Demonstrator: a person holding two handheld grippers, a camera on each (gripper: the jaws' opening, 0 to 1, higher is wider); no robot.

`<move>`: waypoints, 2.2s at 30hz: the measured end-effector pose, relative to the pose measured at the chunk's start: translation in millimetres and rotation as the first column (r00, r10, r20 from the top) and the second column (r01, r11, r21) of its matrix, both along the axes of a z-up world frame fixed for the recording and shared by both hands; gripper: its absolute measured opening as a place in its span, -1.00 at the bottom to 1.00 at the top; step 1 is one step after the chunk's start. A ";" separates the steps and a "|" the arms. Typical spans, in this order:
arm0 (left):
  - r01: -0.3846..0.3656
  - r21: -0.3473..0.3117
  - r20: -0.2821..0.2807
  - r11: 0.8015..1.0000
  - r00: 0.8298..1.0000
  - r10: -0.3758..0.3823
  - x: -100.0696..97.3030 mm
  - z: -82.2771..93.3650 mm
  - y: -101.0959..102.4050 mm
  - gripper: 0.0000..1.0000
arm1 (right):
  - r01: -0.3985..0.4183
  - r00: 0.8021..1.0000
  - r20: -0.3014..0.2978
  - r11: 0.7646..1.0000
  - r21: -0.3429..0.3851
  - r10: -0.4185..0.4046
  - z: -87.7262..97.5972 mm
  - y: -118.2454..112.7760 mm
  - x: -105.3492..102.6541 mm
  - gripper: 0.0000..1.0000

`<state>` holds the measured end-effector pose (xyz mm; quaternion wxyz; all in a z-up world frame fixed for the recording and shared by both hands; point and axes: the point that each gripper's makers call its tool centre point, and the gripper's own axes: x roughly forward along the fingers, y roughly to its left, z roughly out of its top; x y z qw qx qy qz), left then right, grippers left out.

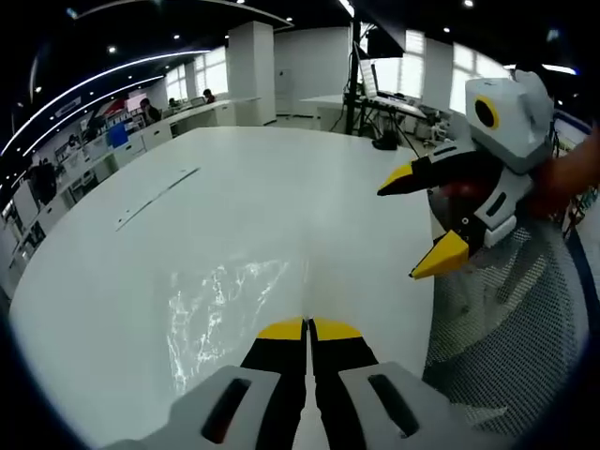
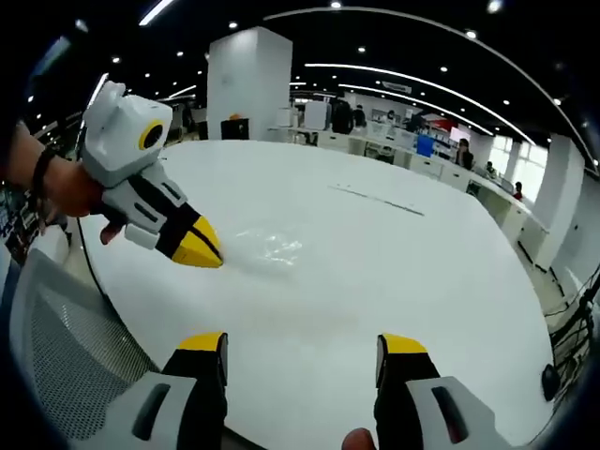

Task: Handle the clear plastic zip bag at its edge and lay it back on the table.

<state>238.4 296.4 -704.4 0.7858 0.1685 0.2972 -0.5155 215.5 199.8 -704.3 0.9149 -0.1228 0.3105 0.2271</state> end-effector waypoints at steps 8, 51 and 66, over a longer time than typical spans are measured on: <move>0.038 -0.026 -0.038 0.999 0.999 -0.039 -20.5 7.5 7.1 -1.00 | -0.102 0.995 0.015 0.991 -0.090 0.103 -0.6 15.5 -1.6 0.18; 0.065 -0.058 -0.164 0.996 0.984 -0.074 -40.0 22.8 46.0 -1.00 | -0.345 0.931 0.040 0.913 -0.215 0.362 -12.9 62.4 -6.5 -1.00; 0.086 -0.096 -0.203 0.992 0.974 -0.104 -47.7 30.4 41.8 -1.00 | -0.402 0.899 0.038 0.858 -0.319 0.436 -12.6 71.1 -5.5 -0.83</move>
